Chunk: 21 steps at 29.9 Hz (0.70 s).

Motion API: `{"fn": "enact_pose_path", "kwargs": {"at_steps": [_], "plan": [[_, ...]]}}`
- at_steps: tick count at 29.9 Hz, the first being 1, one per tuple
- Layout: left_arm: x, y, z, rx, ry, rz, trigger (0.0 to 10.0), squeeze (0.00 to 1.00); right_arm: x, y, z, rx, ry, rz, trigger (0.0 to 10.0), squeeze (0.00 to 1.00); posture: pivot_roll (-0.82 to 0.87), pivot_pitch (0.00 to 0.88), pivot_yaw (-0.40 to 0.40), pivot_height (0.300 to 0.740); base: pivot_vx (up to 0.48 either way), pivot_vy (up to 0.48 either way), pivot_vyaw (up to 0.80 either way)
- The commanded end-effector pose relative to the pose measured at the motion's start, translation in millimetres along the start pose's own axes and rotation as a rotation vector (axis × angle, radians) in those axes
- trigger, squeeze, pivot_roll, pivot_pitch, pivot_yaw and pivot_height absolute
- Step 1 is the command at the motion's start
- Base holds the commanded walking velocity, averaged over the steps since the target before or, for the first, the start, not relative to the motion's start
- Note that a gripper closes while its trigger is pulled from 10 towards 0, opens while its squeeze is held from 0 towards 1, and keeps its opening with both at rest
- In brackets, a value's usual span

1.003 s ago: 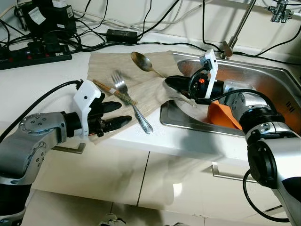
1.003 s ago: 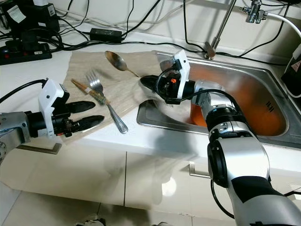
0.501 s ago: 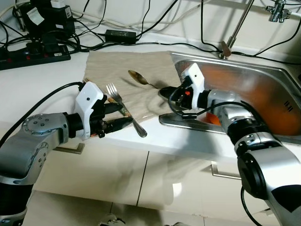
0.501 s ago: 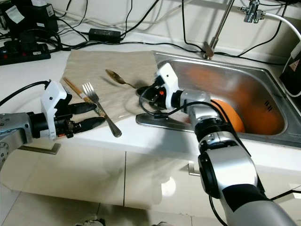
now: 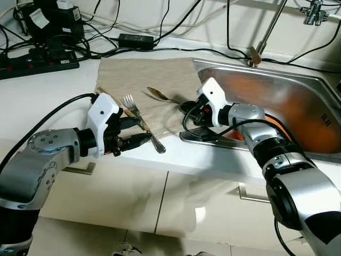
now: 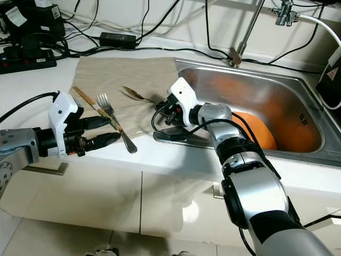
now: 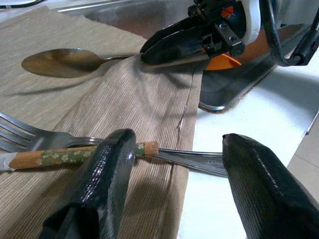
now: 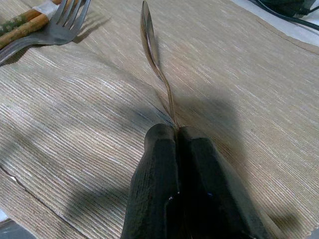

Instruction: Kitchen organization

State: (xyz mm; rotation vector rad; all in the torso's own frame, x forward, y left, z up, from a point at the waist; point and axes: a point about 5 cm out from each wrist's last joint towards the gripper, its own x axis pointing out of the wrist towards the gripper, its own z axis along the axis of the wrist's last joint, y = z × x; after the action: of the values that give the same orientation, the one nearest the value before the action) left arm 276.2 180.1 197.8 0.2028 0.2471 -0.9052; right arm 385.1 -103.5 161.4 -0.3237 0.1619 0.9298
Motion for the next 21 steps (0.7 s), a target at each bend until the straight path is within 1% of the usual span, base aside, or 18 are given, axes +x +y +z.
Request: {"fn": "enact_pose_path", "kwargs": {"at_steps": [1, 2, 3, 7, 8, 9, 10, 11, 17, 20, 21], "plan": [[2.5, -0.1, 0.5, 0.011, 0.003, -0.003, 10.0, 0.0, -0.8, 2.6, -7.9, -0.001, 0.027, 0.006, 10.0, 0.28, 0.08, 0.002, -0.101, 0.74, 0.0, 0.0, 0.0], [2.5, -0.1, 0.5, 0.011, 0.003, -0.003, 10.0, 0.0, -0.8, 2.6, -7.9, -0.001, 0.027, 0.006, 10.0, 0.28, 0.08, 0.002, -0.101, 0.74, 0.0, 0.0, 0.0], [2.7, 0.5, 0.9, 0.012, -0.001, 0.003, 10.0, 0.0, 0.6, 2.8, -6.7, 0.006, 0.015, -0.01, 10.0, 1.0, 0.08, 0.004, -0.101, 0.74, 0.0, 0.0, 0.0], [3.2, 1.7, 1.4, 0.013, -0.005, 0.014, 10.0, 0.0, 2.4, 2.8, -5.5, 0.01, 0.008, -0.034, 10.0, 1.0, 0.08, 0.006, -0.1, 0.74, 0.0, 0.0, 0.0], [3.8, 2.4, 1.7, 0.014, -0.008, 0.021, 10.0, 0.0, 4.1, 2.5, -4.6, 0.009, 0.005, -0.063, 10.0, 1.0, 0.08, 0.006, -0.099, 0.74, 0.0, 0.0, 0.0], [4.1, 2.7, 1.9, 0.014, -0.01, 0.024, 10.0, 0.0, 5.1, 2.3, -3.9, 0.009, 0.002, -0.08, 10.0, 0.94, 0.08, 0.008, -0.099, 0.74, 0.0, 0.0, 0.0], [4.1, 2.7, 1.9, 0.014, -0.01, 0.024, 10.0, 0.0, 5.1, 2.3, -3.9, 0.009, 0.002, -0.08, 10.0, 0.94, 0.08, 0.008, -0.099, 0.74, 0.0, 0.0, 0.0], [4.4, 2.9, 2.1, 0.013, -0.011, 0.026, 10.0, 0.0, 7.3, 2.5, -1.6, 0.013, -0.011, -0.102, 10.0, 0.0, 0.08, 0.01, -0.1, 0.74, 0.0, 0.0, 0.0], [4.1, 2.4, 1.8, 0.013, -0.008, 0.027, 10.0, 0.0, 9.7, 3.3, 2.6, 0.012, -0.031, -0.107, 10.0, 0.0, 0.08, 0.013, -0.101, 0.74, 0.0, 0.0, 0.0], [4.0, 1.6, 1.2, 0.013, -0.006, 0.025, 10.0, 0.0, 9.5, 3.9, 3.8, -0.008, -0.031, -0.089, 10.0, 0.0, 0.08, 0.015, -0.105, 0.74, 0.0, 0.0, 0.0], [3.3, 1.3, 1.1, 0.012, -0.006, 0.025, 10.0, 0.0, 8.6, 3.8, 5.8, -0.023, -0.036, -0.062, 10.0, 0.0, 0.08, 0.013, -0.107, 0.74, 0.0, 0.0, 0.0]]}}
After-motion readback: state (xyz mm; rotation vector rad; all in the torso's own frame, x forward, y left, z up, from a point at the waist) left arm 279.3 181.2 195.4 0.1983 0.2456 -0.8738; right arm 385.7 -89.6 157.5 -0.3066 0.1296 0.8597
